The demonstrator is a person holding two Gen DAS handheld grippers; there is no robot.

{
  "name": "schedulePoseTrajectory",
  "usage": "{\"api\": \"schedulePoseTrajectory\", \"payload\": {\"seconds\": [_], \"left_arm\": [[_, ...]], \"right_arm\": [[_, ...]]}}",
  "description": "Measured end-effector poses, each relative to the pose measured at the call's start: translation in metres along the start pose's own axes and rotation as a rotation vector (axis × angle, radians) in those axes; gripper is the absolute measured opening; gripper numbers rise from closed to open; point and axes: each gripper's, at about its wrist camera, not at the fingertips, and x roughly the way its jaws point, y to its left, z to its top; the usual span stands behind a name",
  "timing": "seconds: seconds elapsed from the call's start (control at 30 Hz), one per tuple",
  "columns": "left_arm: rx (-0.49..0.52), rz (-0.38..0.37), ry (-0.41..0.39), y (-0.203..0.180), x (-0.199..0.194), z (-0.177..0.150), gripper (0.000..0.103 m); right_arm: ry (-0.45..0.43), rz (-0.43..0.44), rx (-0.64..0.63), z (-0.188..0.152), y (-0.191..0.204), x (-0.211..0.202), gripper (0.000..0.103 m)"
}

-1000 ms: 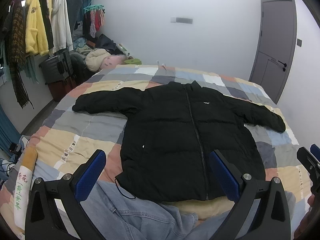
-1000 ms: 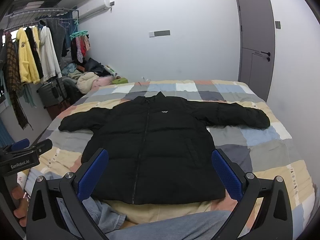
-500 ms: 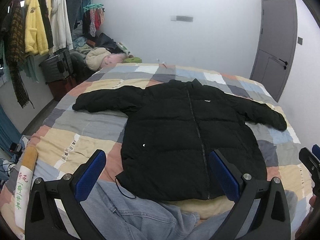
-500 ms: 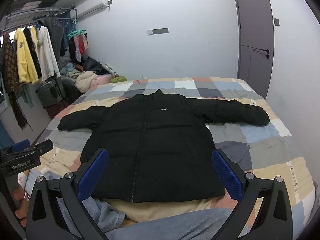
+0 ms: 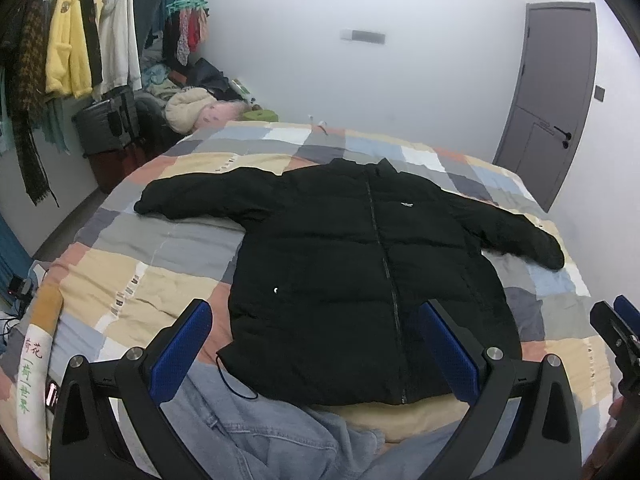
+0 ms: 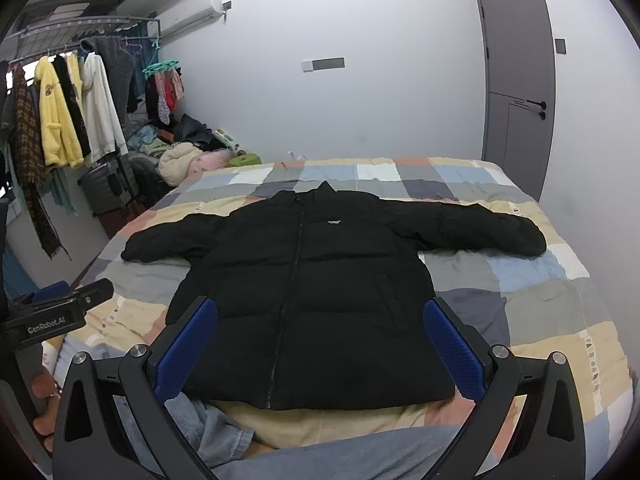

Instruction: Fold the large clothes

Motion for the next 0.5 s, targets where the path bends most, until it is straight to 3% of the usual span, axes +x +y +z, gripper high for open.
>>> {"api": "schedulePoseTrajectory", "payload": {"seconds": [0.5], "left_arm": [[-0.02, -0.005, -0.034, 0.0, 0.03, 0.029, 0.103]], "right_arm": [[0.004, -0.015, 0.022, 0.018, -0.041, 0.033, 0.103]]}}
